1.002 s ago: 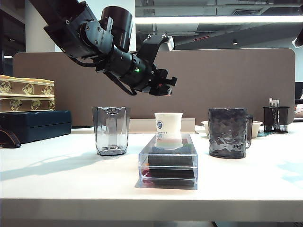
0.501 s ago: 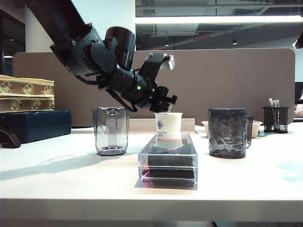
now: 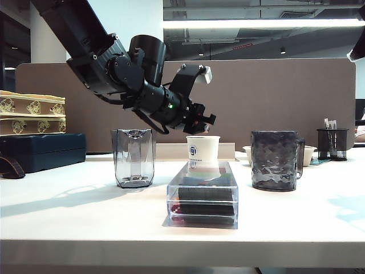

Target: Pick up the letter "c" and put it in the paper cup.

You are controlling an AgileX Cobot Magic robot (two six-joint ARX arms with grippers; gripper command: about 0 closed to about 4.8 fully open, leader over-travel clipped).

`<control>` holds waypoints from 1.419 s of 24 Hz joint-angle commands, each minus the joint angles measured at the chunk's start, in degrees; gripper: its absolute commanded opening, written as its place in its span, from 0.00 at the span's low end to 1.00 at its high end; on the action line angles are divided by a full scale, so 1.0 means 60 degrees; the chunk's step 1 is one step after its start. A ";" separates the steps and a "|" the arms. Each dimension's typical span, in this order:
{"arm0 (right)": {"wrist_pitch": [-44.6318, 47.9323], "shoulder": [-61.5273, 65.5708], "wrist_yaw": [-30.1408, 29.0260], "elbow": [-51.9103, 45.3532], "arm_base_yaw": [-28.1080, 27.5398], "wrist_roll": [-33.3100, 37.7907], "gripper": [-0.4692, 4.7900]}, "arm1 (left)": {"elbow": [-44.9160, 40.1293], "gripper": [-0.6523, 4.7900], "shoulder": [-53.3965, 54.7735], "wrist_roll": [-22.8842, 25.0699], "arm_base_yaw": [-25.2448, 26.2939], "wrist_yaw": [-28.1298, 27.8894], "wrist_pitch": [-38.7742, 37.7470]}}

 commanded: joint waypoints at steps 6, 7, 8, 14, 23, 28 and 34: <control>0.0091 -0.0025 0.0025 0.0055 0.0000 0.0000 0.37 | 0.0299 0.28 -0.0029 0.0000 0.0025 0.0040 -0.0288; 0.0087 -0.0025 0.0025 0.0055 0.0000 0.0000 0.37 | 0.0299 0.28 -0.0029 0.0000 0.0025 0.0044 -0.0342; 0.0091 -0.0025 0.0025 0.0055 0.0000 0.0000 0.37 | 0.0299 0.28 -0.0029 -0.0004 0.0025 0.0040 -0.0408; 0.0095 -0.0025 0.0029 0.0055 0.0000 0.0000 0.37 | 0.0299 0.41 -0.0033 0.0000 0.0025 0.0182 -0.0688; 0.0153 -0.0025 0.0240 0.0055 0.0000 -0.0175 0.37 | 0.0339 0.42 -0.0120 0.0004 0.0022 0.0146 -0.0743; 0.0200 -0.0029 0.0240 0.0055 0.0004 -0.0175 0.37 | 0.0335 0.42 -0.0790 0.0044 0.0025 -0.0189 -0.0816; 0.0131 -0.0178 0.0419 0.0164 0.0182 -0.0175 0.37 | 0.0332 0.40 -0.1938 0.0044 0.0029 -0.0328 -0.2463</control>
